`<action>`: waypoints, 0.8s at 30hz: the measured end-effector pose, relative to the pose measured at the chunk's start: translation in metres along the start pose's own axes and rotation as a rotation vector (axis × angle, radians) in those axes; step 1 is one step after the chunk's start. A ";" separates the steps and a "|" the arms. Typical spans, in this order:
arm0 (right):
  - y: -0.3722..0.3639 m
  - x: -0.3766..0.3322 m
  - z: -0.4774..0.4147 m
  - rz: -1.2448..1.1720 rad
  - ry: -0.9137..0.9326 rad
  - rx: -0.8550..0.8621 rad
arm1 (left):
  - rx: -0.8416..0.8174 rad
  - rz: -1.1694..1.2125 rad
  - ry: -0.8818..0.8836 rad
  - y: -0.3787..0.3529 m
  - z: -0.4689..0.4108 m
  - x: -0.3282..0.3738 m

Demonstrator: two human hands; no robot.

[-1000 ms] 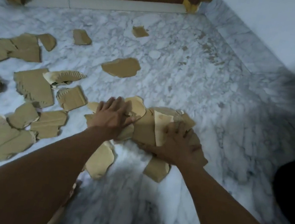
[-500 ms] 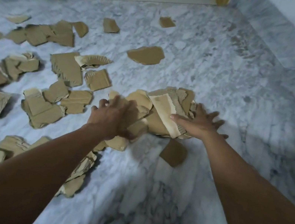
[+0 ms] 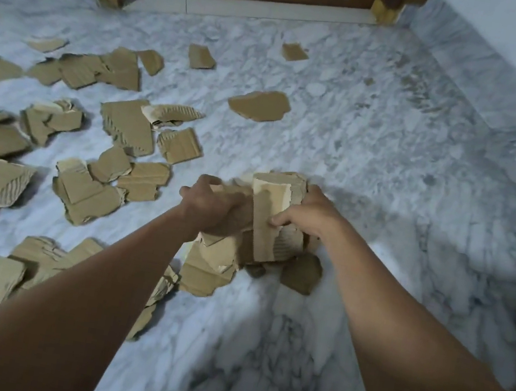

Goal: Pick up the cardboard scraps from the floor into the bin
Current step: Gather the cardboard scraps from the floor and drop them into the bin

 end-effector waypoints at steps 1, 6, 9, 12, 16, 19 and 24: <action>-0.006 -0.002 0.002 -0.046 0.033 -0.018 | 0.030 0.031 0.008 -0.003 0.004 0.000; -0.027 0.000 0.020 -0.201 0.098 -0.077 | 0.127 -0.323 -0.052 -0.018 0.022 -0.011; -0.032 0.012 0.031 -0.298 0.108 -0.069 | 0.111 -0.274 -0.016 -0.017 0.030 -0.013; -0.032 0.025 0.048 -0.438 0.117 -0.073 | 0.037 -0.019 -0.019 -0.013 0.036 -0.009; -0.014 0.037 0.072 -0.598 0.142 -0.061 | -0.084 0.206 0.005 -0.005 0.057 -0.001; 0.015 0.043 0.095 -0.638 0.180 -0.015 | -0.130 0.396 -0.079 -0.010 0.079 0.019; 0.077 0.052 0.146 -0.618 0.251 0.090 | -0.166 0.649 -0.231 -0.020 0.118 0.089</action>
Point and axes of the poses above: each hand's wrist, its own z-axis away from the middle knuckle, its own y-axis out of the back of the hand, x = y × z, the point moved 2 cm from there along -z, towards the middle knuckle, and after that the axes turned 9 degrees about -y, right-handed, at the moved point
